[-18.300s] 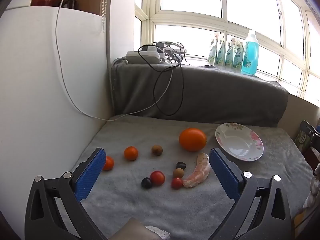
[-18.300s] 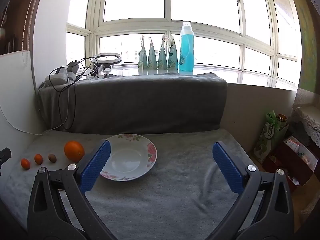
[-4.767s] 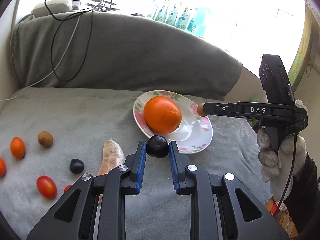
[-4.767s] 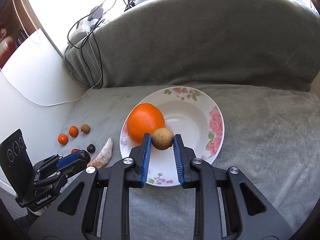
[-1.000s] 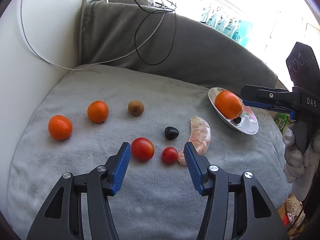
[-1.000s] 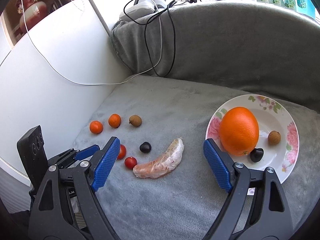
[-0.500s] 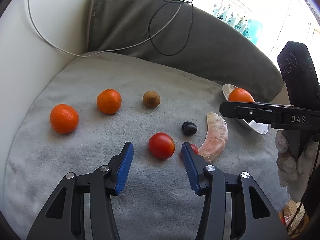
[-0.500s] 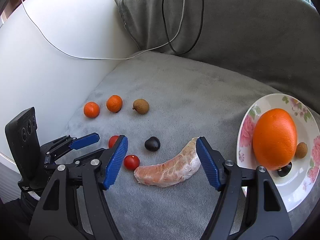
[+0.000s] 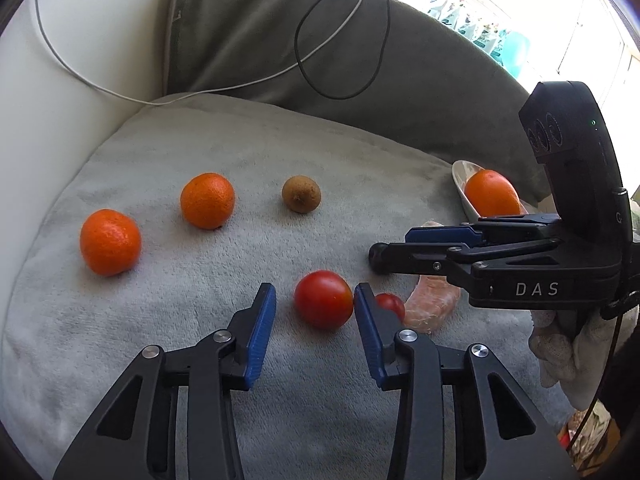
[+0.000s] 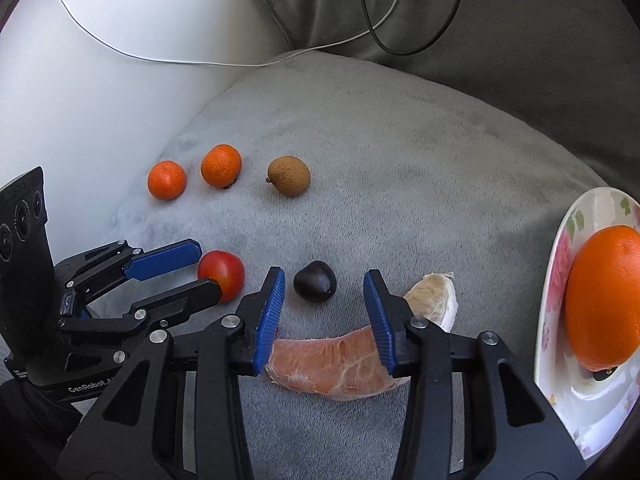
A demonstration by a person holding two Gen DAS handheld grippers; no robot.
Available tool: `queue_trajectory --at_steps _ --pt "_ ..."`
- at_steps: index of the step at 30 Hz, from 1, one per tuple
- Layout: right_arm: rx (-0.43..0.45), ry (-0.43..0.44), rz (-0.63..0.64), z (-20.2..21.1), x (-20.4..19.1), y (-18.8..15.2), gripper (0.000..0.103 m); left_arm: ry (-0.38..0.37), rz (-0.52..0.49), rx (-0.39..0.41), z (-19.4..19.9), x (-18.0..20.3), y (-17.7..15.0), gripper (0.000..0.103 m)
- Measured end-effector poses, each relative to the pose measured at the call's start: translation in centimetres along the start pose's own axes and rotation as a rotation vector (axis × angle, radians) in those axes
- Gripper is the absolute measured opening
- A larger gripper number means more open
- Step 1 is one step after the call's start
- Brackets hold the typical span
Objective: Organize fruits
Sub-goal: 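Grasp the dark plum with the right gripper while the left gripper reaches a red tomato, then carry plum and tomato onto the plate and open both grippers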
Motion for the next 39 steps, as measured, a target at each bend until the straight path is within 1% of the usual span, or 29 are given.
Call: queue_trajectory --at_steps 4,10,13,14,18,25,32,39 --pt "-0.012 -0.011 0.016 -0.4 -0.2 0.0 0.038 -0.006 -0.004 -0.005 -0.2 0.1 0.0 0.039" --pt "-0.021 -0.032 0.045 -0.8 -0.6 0.0 0.033 -0.019 -0.012 -0.013 -0.5 0.3 0.0 0.035" --pt "-0.025 -0.023 0.047 -1.0 -0.8 0.0 0.026 -0.037 -0.007 -0.022 -0.7 0.4 0.0 0.030" --pt "-0.026 -0.021 0.049 -1.1 -0.9 0.0 0.024 -0.035 -0.010 -0.021 -0.7 0.5 0.0 0.030" --pt "-0.020 -0.023 0.052 -1.0 -1.0 -0.2 0.023 -0.033 -0.012 -0.017 -0.5 0.4 0.0 0.030" --pt "0.016 -0.009 0.031 0.6 -1.0 -0.8 0.023 -0.029 0.011 -0.001 0.1 0.0 -0.1 0.029" --pt "0.075 -0.001 0.004 3.0 -0.5 -1.0 0.023 -0.032 0.013 0.019 1.2 0.3 0.0 0.029" --pt "0.151 -0.008 -0.031 6.4 0.6 -1.8 0.023 -0.055 -0.003 0.050 2.5 1.7 0.4 0.029"
Point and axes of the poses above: each gripper's, at about its wrist camera, not at the fingertips, and z roughly against the way its jaws point, x to its right, y to its top, the point moved 2 cm from there along -z, roughly the way its jaws point, and after that the axes turned 7 degrees about y, right-handed, at the moved point
